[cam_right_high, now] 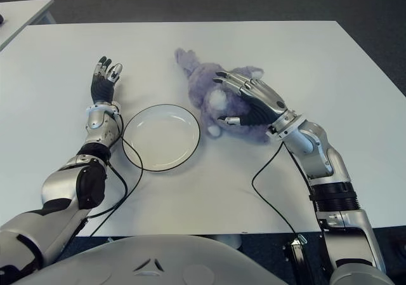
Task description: Put the doll into the plate.
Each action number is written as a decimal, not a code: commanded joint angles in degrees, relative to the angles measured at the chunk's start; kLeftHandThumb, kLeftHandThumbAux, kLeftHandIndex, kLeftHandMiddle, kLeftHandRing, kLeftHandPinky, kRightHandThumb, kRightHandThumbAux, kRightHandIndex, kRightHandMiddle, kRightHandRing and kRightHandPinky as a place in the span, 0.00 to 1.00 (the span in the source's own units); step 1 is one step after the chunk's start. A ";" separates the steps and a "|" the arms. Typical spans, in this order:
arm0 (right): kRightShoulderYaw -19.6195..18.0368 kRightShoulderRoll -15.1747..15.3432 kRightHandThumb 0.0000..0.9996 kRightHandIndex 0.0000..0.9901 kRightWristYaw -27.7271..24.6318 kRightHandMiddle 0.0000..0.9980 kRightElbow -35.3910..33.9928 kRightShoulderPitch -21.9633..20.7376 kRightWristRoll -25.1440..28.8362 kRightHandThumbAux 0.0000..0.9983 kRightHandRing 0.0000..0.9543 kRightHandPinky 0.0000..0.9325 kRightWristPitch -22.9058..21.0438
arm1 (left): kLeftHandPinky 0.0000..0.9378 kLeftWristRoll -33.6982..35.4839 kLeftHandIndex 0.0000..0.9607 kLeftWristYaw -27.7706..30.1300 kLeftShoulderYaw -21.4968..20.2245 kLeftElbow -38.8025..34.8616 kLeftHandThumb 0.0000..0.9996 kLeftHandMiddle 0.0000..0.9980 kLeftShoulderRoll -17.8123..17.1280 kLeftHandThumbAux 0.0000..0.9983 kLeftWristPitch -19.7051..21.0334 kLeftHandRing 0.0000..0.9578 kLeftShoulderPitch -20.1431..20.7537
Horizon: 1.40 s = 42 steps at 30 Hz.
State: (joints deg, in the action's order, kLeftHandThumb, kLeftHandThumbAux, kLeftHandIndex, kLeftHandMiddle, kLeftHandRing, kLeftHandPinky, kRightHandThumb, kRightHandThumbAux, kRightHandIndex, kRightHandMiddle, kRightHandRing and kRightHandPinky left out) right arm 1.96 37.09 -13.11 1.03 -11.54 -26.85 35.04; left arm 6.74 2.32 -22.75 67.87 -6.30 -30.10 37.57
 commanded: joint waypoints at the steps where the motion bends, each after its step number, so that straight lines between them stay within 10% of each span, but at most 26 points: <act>1: 3.07 -1.67 0.28 0.00 3.02 0.00 5.64 1.93 -3.22 0.50 0.12 0.29 1.59 | 0.00 0.83 0.01 -1.70 -0.97 8.81 0.00 0.08 4.14 0.62 6.28 0.05 -12.70; 11: 5.54 -2.04 0.18 0.00 7.69 0.00 11.00 1.22 -4.94 0.51 0.15 0.52 3.58 | 0.01 1.03 0.00 -1.28 -1.25 8.58 0.00 0.09 4.22 0.57 5.92 0.06 -12.89; 42: 11.87 -0.17 0.18 0.00 8.97 0.00 21.66 -1.25 -7.99 0.42 0.14 0.44 2.50 | 0.00 1.99 0.00 -0.18 -2.73 8.35 0.00 0.10 4.37 0.47 4.78 0.07 -13.30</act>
State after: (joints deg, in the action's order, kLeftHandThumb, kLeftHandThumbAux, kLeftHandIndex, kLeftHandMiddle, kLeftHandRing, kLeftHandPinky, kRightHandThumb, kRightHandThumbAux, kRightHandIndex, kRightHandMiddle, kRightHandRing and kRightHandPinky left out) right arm 9.69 36.88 -0.79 18.27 -15.05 -30.40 40.38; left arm 6.79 2.32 -23.90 67.87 -6.23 -30.08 37.56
